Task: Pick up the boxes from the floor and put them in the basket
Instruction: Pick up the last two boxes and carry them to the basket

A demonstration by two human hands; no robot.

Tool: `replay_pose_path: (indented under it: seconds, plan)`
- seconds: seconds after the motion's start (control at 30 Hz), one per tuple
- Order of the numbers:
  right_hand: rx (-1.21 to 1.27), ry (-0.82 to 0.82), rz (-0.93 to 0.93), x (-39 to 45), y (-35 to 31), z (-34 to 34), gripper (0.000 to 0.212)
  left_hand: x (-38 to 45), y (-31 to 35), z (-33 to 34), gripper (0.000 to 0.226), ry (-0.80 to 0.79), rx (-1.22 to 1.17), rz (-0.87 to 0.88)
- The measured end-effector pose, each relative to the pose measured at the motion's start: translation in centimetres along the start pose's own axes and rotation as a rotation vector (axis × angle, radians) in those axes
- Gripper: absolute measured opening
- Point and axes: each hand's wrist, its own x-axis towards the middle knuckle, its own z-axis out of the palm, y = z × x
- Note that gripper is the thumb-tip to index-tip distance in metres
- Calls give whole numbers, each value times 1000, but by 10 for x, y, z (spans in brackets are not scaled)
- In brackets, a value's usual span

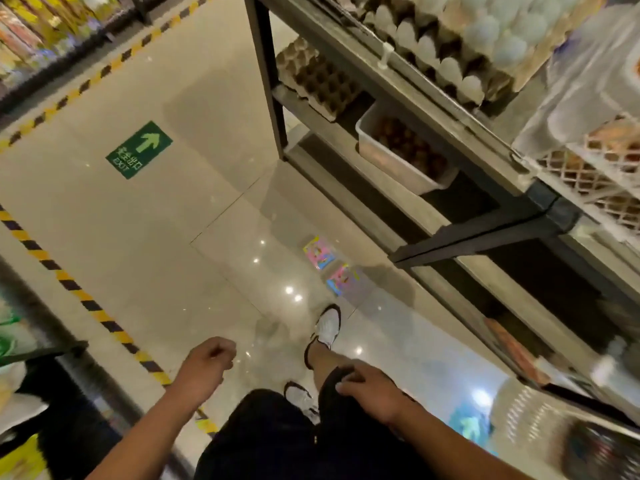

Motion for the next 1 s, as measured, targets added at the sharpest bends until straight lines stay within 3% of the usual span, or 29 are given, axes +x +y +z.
replay_pose_path:
  seconds: [0.2, 0.3, 0.6, 0.7, 0.87, 1.0]
  plan:
    - [-3, 8, 33, 51, -8, -5, 47, 78, 16, 50, 12, -84, 68, 52]
    - [19, 62, -5, 96, -18, -2, 39, 120, 12, 69, 12, -169, 119, 77]
    - [446, 328, 8, 310, -19, 22, 71, 278, -27, 122, 18, -218, 142, 152]
    - [440, 424, -41, 374, -31, 9, 72, 336, -40, 152, 17, -208, 138, 217]
    - [328, 644, -101, 446, -50, -65, 54, 413, -62, 198, 19, -297, 281, 262]
    - [131, 515, -22, 459, -46, -115, 50, 483, -40, 224, 26, -281, 406, 438]
